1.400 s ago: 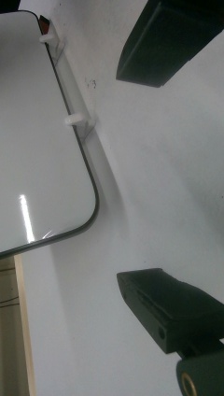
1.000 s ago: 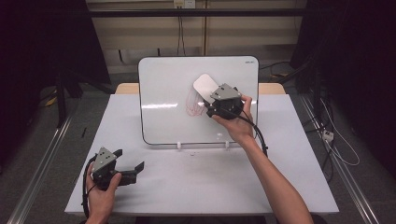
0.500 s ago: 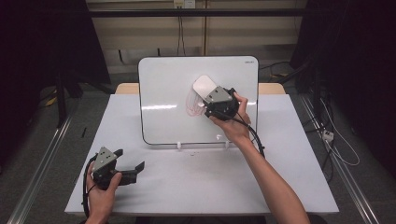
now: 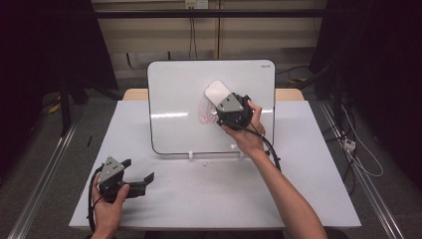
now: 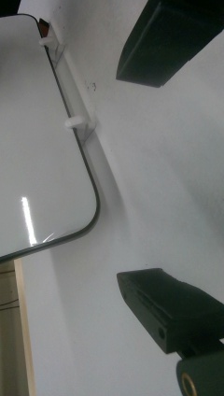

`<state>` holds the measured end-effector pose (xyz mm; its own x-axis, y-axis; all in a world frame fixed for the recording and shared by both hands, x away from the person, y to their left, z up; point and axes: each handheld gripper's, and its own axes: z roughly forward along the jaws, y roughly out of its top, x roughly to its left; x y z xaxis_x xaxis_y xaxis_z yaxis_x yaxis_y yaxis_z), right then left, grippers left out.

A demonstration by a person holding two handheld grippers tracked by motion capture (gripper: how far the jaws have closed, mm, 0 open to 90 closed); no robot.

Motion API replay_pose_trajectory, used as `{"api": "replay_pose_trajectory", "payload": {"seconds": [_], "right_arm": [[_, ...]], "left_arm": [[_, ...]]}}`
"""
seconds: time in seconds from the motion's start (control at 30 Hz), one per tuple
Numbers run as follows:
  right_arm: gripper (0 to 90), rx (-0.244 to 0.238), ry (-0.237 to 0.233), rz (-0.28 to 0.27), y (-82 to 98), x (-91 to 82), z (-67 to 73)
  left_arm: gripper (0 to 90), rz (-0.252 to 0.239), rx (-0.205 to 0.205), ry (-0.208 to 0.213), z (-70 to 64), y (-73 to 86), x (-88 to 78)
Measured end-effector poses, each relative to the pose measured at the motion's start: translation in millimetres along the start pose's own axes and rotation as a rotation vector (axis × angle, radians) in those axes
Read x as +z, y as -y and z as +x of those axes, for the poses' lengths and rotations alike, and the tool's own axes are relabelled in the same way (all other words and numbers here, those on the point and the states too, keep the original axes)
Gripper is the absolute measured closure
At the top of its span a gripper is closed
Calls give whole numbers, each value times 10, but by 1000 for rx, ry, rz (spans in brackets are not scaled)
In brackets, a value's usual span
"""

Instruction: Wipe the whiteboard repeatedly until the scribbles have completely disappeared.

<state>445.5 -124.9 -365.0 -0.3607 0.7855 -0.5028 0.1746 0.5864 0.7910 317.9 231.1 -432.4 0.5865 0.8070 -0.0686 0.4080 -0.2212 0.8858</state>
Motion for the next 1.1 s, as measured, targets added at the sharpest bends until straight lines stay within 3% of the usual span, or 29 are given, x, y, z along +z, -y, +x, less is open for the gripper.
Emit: {"api": "replay_pose_trajectory", "payload": {"seconds": [0.27,0.5,0.63,0.87,1.1], "right_arm": [[313,-25,-7,-10,30,-15,139],[313,-28,-27,-8,63,-36,263],[313,-58,-36,-8,83,-53,335],[312,-54,-51,-3,66,-44,281],[313,8,-9,3,-3,-2,-9]], "left_arm": [[46,-4,-5,4,-2,1,-6],[46,3,15,16,-45,-7,11],[46,4,11,13,-35,-2,14],[46,6,11,14,-23,4,10],[46,8,13,13,-20,5,-1]]}}
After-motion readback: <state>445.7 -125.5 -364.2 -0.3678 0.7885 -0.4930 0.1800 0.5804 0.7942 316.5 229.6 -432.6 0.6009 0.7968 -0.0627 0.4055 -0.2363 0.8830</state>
